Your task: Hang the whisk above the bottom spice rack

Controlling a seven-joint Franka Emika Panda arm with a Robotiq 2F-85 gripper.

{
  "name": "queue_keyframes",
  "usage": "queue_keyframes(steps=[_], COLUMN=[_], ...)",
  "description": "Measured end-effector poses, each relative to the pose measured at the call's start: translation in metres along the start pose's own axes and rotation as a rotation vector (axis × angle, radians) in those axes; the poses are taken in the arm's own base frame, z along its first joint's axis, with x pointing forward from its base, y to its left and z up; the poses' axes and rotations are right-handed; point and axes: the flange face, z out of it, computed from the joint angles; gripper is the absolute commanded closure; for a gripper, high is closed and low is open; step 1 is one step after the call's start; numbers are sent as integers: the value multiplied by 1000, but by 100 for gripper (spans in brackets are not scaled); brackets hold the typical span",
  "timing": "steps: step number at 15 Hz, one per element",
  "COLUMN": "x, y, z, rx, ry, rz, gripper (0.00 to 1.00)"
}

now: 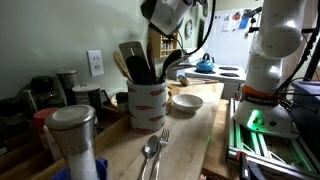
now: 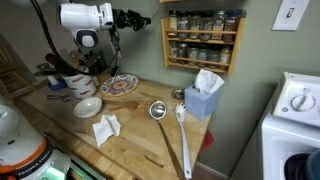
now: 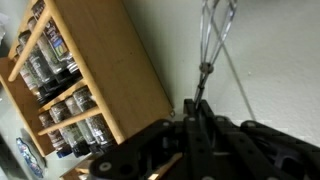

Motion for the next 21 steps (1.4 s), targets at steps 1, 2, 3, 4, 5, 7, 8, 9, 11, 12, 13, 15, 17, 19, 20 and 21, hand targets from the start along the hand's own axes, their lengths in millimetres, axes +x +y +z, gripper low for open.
queue_keyframes(steps=[1, 2, 3, 4, 5, 7, 8, 9, 11, 12, 13, 15, 17, 19, 20, 21], x=[0, 0, 0, 0, 0, 0, 0, 0, 0, 0, 0, 0, 0, 0, 0, 0], y=[0, 0, 0, 0, 0, 0, 0, 0, 0, 0, 0, 0, 0, 0, 0, 0], z=[0, 0, 0, 0, 0, 0, 0, 0, 0, 0, 0, 0, 0, 0, 0, 0], rx=[0, 0, 0, 0, 0, 0, 0, 0, 0, 0, 0, 0, 0, 0, 0, 0], ry=[0, 0, 0, 0, 0, 0, 0, 0, 0, 0, 0, 0, 0, 0, 0, 0], rz=[0, 0, 0, 0, 0, 0, 0, 0, 0, 0, 0, 0, 0, 0, 0, 0], gripper=[93, 93, 93, 93, 93, 93, 93, 93, 93, 93, 93, 93, 93, 93, 98, 98])
